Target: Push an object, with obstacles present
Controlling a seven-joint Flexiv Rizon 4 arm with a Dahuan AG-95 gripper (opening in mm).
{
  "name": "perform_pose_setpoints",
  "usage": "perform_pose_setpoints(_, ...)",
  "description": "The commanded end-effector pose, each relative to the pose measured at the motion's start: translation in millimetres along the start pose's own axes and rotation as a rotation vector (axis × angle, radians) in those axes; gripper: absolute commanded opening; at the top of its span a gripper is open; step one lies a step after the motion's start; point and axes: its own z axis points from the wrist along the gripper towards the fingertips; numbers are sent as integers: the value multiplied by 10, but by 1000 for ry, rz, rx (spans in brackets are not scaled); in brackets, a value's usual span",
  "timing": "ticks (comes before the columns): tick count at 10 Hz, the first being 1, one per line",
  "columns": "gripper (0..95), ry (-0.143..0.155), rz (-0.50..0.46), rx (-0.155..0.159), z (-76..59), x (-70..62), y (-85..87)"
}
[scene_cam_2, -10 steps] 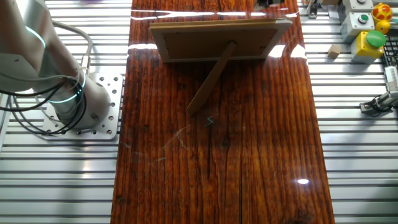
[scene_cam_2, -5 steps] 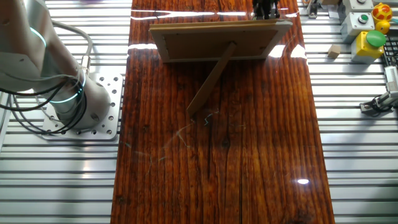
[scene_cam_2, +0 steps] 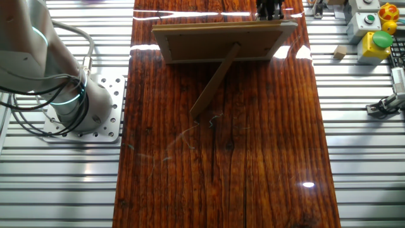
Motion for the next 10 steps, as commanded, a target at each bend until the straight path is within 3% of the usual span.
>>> perform_pose_setpoints(1,0,-4,-17,1,6,9,-3)
perform_pose_setpoints(10,0,-7,-41,4,6,9,-3)
